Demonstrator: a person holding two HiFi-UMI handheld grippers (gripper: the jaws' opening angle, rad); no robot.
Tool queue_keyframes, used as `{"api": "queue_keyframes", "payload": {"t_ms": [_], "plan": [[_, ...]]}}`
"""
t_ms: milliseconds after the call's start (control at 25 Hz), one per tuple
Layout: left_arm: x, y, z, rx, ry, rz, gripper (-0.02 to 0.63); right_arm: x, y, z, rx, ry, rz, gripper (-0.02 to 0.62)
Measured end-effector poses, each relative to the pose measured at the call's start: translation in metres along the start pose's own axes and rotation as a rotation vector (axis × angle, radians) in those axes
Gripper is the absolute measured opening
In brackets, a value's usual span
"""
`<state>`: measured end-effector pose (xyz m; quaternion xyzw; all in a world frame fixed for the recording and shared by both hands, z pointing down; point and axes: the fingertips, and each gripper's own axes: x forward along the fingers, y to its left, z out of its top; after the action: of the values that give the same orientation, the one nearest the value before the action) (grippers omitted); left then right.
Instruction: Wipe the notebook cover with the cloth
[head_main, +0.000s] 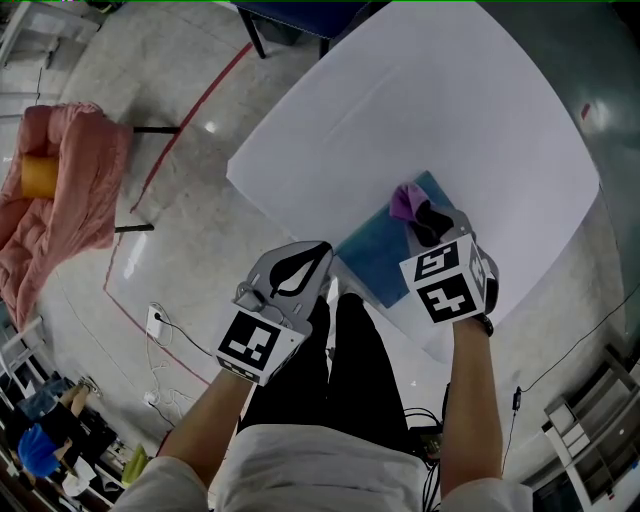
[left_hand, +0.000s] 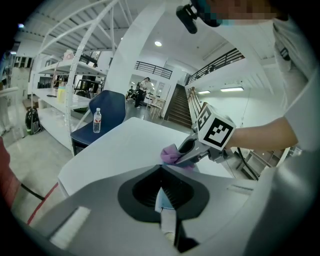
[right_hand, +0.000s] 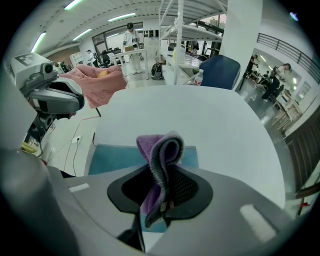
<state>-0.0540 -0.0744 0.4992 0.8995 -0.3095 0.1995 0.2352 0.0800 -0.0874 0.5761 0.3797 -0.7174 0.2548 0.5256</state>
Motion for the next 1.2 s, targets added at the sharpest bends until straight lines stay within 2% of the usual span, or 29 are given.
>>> {"api": "queue_keyframes", "payload": {"t_ms": [1200], "plan": [[-0.042, 0.010, -0.017, 0.013, -0.007, -0.008, 0.000, -0.002, 0.083, 0.002, -0.024, 0.031, 0.058, 0.112]]}}
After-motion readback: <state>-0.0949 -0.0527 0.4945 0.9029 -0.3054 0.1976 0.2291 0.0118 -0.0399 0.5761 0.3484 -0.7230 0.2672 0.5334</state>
